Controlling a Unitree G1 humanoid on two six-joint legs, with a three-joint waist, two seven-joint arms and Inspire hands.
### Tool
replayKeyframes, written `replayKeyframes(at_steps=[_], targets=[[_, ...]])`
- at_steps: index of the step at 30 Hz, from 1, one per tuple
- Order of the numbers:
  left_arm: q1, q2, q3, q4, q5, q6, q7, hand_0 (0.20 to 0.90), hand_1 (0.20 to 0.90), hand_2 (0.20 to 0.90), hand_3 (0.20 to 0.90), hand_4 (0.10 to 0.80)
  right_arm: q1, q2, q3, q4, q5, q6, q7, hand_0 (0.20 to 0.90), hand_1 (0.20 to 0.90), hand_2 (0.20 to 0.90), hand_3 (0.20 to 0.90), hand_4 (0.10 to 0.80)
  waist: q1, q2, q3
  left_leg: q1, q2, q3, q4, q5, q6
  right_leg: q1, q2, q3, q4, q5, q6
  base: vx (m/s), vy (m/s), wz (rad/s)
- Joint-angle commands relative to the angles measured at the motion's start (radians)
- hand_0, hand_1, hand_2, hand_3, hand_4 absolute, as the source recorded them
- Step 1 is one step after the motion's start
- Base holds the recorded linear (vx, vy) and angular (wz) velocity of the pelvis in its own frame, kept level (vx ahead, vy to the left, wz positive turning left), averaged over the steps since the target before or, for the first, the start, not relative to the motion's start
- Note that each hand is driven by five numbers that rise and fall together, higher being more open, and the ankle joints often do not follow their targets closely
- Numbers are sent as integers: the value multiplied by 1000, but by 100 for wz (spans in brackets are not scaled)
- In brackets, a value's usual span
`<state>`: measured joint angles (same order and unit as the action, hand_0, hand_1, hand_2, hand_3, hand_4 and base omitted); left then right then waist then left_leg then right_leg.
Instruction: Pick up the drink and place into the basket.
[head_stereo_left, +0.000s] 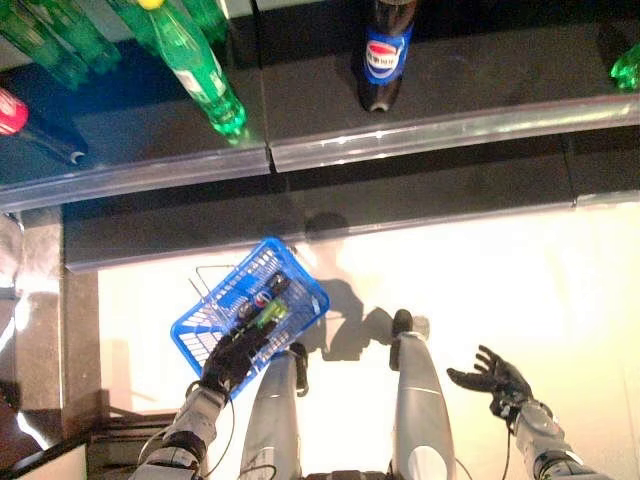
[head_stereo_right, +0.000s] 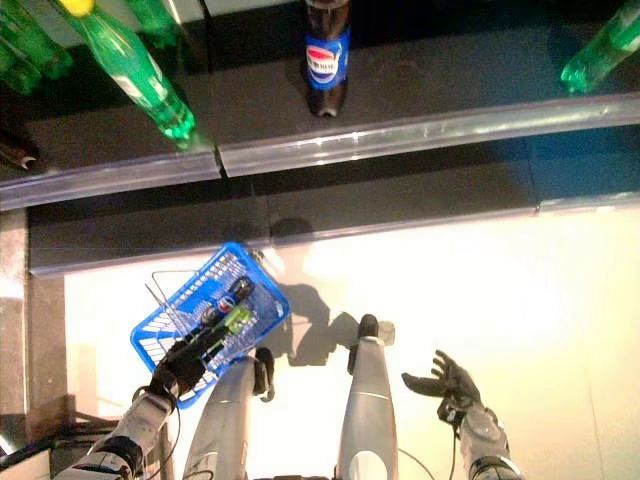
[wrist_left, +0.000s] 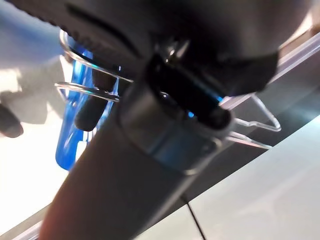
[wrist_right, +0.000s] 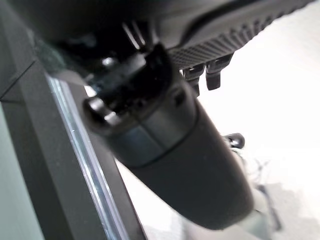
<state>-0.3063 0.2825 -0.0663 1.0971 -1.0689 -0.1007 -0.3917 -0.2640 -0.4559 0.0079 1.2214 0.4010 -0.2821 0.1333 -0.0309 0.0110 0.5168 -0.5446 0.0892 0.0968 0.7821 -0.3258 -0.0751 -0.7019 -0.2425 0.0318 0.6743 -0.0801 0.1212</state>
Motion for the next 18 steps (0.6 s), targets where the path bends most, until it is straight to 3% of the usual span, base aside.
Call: replayKeyframes(at_steps=[1,13,18], targets=[[91,76,-1,-107,-28,-82,-92,300,300,300,200,100,55,-46,15,-27,52,-35,1,900,900,900,900,800,28,-19,-73,-39,18,-46,-3,16,-23,69,-66,21,-19,-5,57,19,-4,6],[98,86,13,-111,-18,-71,-99,300,300,300,200,100,63,-38,14,-81,70,-103,0,900,900,900,900,800,34,-25,-86,-18,23,-53,7,4,-23,73,-65,20,13,-22,60,1,-11,2],[120,93,7,-137,-13,-67,-79,300,300,300,200,100,69,-48,30,-341,93,-134,-24,900,900,900,900,800,31,-34,-83,-8,30,-57,-1,8,-29,77,-66,21,15,-20,68,-5,-39,5]])
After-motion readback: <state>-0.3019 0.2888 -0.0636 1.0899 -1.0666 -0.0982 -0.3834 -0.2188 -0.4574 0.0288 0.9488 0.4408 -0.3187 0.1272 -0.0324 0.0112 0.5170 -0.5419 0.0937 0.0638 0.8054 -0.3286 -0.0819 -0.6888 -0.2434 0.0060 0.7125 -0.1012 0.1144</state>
